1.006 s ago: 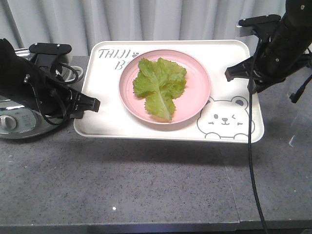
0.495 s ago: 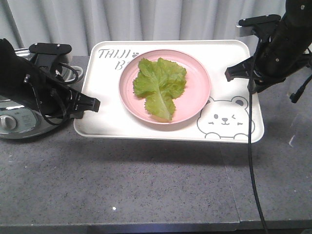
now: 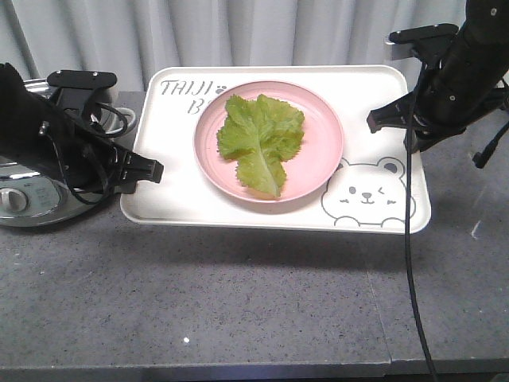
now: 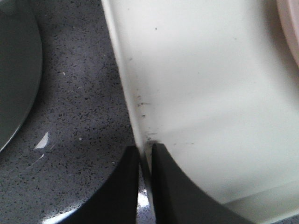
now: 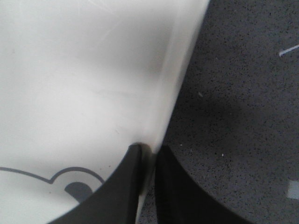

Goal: Transfer vegetables to tray and serve
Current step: 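Hold the tray level with both grippers while the base backs away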

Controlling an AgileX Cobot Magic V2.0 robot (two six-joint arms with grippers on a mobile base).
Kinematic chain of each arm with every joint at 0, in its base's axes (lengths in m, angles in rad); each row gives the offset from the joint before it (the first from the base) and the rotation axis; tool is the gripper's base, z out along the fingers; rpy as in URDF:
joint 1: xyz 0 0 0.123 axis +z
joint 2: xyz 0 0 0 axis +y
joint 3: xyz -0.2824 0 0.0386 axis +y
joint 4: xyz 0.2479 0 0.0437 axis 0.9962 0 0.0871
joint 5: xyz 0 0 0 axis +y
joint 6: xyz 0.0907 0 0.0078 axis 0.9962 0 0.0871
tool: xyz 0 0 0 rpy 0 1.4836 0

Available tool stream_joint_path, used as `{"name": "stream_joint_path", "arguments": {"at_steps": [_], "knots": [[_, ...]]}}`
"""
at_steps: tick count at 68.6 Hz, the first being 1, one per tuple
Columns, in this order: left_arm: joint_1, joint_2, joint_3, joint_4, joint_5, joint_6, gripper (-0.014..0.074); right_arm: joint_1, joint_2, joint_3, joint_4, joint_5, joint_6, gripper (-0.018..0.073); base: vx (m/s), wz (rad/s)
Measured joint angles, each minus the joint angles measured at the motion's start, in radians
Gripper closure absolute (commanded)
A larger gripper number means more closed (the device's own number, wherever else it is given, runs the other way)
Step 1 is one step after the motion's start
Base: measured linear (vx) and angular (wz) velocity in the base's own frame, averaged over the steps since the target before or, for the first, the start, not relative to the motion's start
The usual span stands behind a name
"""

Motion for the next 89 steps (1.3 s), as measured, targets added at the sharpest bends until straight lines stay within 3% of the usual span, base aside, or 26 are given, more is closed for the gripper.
{"name": "stream_joint_path", "arguments": {"at_steps": [89], "knots": [[0.000,0.000,0.000,0.000,0.000,0.000,0.0602,0.000,0.000,0.000,0.000,0.000,0.000,0.0534,-0.01,-0.06]]}}
